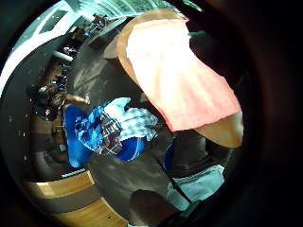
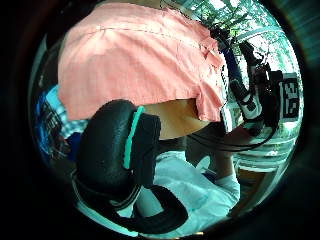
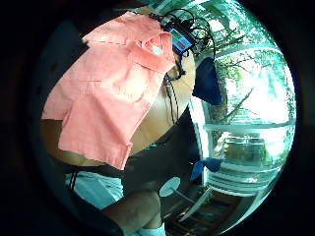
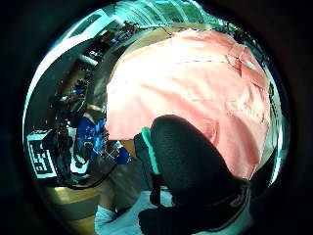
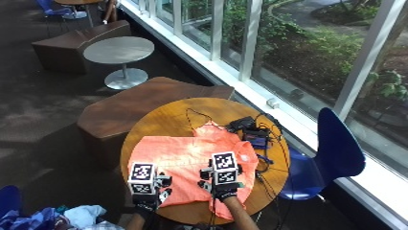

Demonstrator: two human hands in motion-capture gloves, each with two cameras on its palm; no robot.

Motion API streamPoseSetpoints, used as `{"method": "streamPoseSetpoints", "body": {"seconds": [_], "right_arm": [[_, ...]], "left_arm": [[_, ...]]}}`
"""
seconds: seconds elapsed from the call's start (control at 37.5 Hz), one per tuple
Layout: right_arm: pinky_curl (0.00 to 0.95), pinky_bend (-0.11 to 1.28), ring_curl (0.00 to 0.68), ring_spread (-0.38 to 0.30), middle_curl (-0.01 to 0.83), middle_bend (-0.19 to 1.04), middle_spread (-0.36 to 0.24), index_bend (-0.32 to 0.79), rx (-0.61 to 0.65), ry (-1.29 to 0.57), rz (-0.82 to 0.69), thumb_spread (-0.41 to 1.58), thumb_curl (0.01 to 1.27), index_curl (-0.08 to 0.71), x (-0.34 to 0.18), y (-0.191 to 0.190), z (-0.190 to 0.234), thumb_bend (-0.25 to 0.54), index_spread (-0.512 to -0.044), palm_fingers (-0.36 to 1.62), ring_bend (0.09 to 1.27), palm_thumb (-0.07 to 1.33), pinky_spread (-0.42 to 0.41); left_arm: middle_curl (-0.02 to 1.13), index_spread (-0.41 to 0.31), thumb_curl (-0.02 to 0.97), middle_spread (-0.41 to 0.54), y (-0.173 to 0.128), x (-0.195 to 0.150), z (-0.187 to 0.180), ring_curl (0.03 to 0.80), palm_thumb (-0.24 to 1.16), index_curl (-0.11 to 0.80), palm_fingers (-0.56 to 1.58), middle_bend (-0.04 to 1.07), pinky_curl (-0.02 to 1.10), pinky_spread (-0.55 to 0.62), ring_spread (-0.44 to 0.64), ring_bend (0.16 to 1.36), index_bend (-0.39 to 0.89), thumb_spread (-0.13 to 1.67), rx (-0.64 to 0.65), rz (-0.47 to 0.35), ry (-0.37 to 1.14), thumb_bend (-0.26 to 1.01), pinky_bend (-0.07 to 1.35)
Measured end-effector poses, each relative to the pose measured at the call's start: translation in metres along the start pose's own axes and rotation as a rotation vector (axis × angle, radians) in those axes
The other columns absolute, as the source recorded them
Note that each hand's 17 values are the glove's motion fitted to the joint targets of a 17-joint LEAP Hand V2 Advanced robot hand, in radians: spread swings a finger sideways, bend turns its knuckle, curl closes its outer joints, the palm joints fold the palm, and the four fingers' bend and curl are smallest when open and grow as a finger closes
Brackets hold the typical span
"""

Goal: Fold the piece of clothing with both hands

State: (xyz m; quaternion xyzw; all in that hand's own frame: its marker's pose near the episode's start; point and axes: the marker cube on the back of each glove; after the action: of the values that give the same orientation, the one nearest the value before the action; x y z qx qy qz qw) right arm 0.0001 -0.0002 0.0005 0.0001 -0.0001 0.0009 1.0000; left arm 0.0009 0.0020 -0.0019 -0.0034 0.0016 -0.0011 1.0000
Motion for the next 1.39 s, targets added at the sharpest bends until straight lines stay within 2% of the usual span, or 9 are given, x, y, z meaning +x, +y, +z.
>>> {"method": "streamPoseSetpoints", "body": {"seconds": [0.16, 0.37, 0.77, 1.12, 1.2, 1.25, 1.33, 1.36, 1.39], "right_arm": [[0.183, 0.51, 0.096, 0.108, 0.091, 0.19, 0.009, 0.13, 0.004, -0.005, 0.0, 0.76, 0.09, 0.089, 0.001, 0.0, 0.001, 0.113, -0.284, 0.24, 0.28, 0.21, 0.203], [0.237, 0.54, 0.137, 0.141, 0.153, 0.19, 0.011, 0.14, -0.006, -0.009, 0.006, 1.01, 0.14, 0.135, 0.005, 0.0, 0.004, 0.081, -0.35, 0.2, 0.3, 0.22, 0.252], [0.295, 0.59, 0.185, 0.16, 0.227, 0.19, 0.012, 0.12, -0.059, -0.043, -0.003, 1.14, 0.21, 0.178, 0.021, 0.013, 0.041, 0.005, -0.374, 0.15, 0.34, 0.24, 0.268], [0.335, 0.67, 0.23, 0.162, 0.277, 0.21, 0.028, 0.09, -0.257, -0.129, -0.009, 1.04, 0.28, 0.154, 0.036, 0.022, 0.105, -0.018, -0.35, 0.13, 0.42, 0.34, 0.243], [0.334, 0.67, 0.245, 0.154, 0.283, 0.21, 0.032, 0.1, -0.289, -0.148, -0.024, 1.03, 0.29, 0.152, 0.036, 0.022, 0.112, -0.021, -0.335, 0.17, 0.47, 0.35, 0.235], [0.33, 0.65, 0.251, 0.141, 0.288, 0.2, 0.027, 0.13, -0.277, -0.161, -0.018, 1.03, 0.3, 0.163, 0.039, 0.02, 0.115, -0.002, -0.324, 0.22, 0.49, 0.4, 0.224], [0.306, 0.56, 0.239, 0.104, 0.296, 0.21, 0.006, 0.3, -0.181, -0.164, 0.018, 1.07, 0.32, 0.231, 0.045, 0.016, 0.114, 0.034, -0.336, 0.34, 0.43, 0.49, 0.212], [0.304, 0.55, 0.238, 0.098, 0.296, 0.2, 0.002, 0.3, -0.14, -0.158, 0.028, 1.07, 0.33, 0.232, 0.046, 0.015, 0.112, 0.032, -0.338, 0.35, 0.42, 0.49, 0.209], [0.299, 0.52, 0.243, 0.062, 0.302, 0.2, -0.022, 0.36, -0.099, -0.149, 0.031, 1.1, 0.34, 0.261, 0.048, 0.014, 0.11, 0.068, -0.338, 0.45, 0.42, 0.56, 0.183]], "left_arm": [[0.17, -0.09, 0.065, -0.012, 0.002, 0.0, -0.002, 0.187, 0.12, 0.088, 0.54, 0.24, 0.16, 0.15, 0.09, 0.5, 0.13, 0.76, -0.004, -0.005, 0.003, 0.06, 0.45], [0.24, -0.111, 0.115, -0.015, -0.001, 0.0, 0.001, 0.235, 0.12, 0.142, 0.5, 0.23, 0.21, 0.19, 0.11, 0.52, 0.13, 1.01, 0.002, 0.002, 0.007, 0.03, 0.47], [0.31, -0.121, 0.186, -0.017, 0.004, -0.006, 0.041, 0.272, 0.13, 0.205, 0.47, 0.21, 0.25, 0.21, 0.12, 0.54, 0.13, 1.15, -0.057, 0.006, -0.003, -0.01, 0.48], [0.34, -0.098, 0.218, 0.019, 0.011, -0.019, 0.109, 0.3, 0.06, 0.206, 0.39, 0.19, 0.3, 0.22, 0.14, 0.58, 0.1, 1.09, -0.173, 0.013, 0.024, -0.03, 0.55], [0.35, -0.096, 0.227, 0.023, 0.009, -0.021, 0.117, 0.303, 0.06, 0.208, 0.38, 0.19, 0.3, 0.21, 0.14, 0.59, 0.1, 1.07, -0.117, 0.008, 0.005, -0.03, 0.56], [0.35, -0.1, 0.237, 0.019, 0.004, -0.023, 0.123, 0.301, 0.08, 0.222, 0.39, 0.19, 0.3, 0.21, 0.14, 0.58, 0.14, 1.07, -0.011, 0.004, 0.0, -0.01, 0.55], [0.36, -0.14, 0.255, -0.038, -0.005, -0.031, 0.123, 0.284, 0.18, 0.273, 0.55, 0.2, 0.29, 0.16, 0.09, 0.53, 0.26, 1.12, 0.215, -0.022, -0.063, 0.03, 0.51], [0.36, -0.153, 0.259, -0.06, -0.007, -0.038, 0.119, 0.279, 0.2, 0.285, 0.6, 0.21, 0.28, 0.14, 0.07, 0.52, 0.28, 1.13, 0.286, -0.037, -0.128, 0.04, 0.49], [0.36, -0.173, 0.272, -0.1, -0.007, -0.047, 0.113, 0.279, 0.27, 0.301, 0.71, 0.22, 0.28, 0.11, 0.02, 0.52, 0.31, 1.16, 0.345, -0.053, -0.213, 0.08, 0.48]]}}
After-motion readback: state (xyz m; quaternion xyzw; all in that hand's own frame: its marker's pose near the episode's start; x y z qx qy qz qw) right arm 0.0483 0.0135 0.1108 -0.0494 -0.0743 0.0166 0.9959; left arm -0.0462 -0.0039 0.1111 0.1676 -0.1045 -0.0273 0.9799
